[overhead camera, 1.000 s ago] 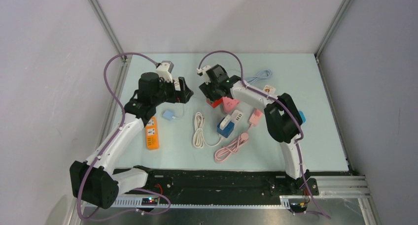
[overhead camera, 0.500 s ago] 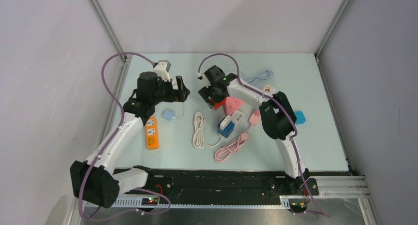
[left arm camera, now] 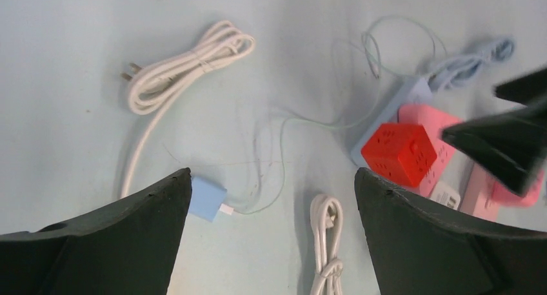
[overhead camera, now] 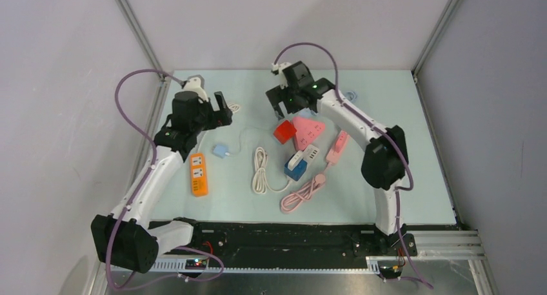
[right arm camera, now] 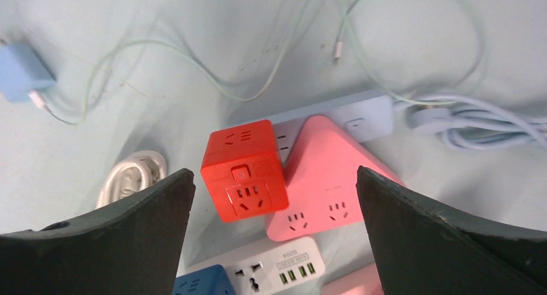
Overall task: Insert the plug
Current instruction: Adjust the plug at the center of the board, then pick up the plug from the center of the board.
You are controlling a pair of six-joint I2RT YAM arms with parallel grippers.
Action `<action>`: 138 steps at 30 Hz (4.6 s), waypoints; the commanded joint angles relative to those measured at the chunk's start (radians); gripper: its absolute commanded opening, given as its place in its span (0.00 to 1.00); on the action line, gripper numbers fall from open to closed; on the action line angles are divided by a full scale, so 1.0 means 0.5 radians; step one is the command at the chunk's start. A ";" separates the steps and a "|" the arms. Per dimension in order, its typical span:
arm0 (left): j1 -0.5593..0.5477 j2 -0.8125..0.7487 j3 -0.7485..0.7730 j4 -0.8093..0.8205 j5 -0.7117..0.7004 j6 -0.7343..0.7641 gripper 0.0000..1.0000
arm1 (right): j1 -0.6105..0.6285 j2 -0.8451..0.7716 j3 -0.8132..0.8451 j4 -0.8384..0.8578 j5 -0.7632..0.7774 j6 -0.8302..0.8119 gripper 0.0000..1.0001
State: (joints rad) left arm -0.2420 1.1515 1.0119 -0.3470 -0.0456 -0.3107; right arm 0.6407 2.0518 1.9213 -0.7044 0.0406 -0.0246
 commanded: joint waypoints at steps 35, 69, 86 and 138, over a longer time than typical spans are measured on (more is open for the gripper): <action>0.139 0.083 0.430 -0.091 -0.011 -0.123 1.00 | -1.757 -0.788 -1.269 -0.464 0.380 2.115 0.96; 0.133 -0.020 0.232 -0.053 0.184 -0.187 1.00 | -1.570 -0.433 -1.272 -0.039 0.484 1.941 0.80; 0.106 0.041 0.270 -0.051 0.252 -0.221 1.00 | -1.462 -0.769 -1.234 -0.109 0.404 1.918 0.81; 0.101 0.071 0.383 -0.054 0.352 -0.164 1.00 | -1.199 -0.751 -0.794 -0.096 0.298 1.538 0.39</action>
State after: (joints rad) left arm -0.1875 1.1908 1.1431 -0.4046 0.0769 -0.3923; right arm -0.0284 1.8038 1.4521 -0.8146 0.1333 0.8471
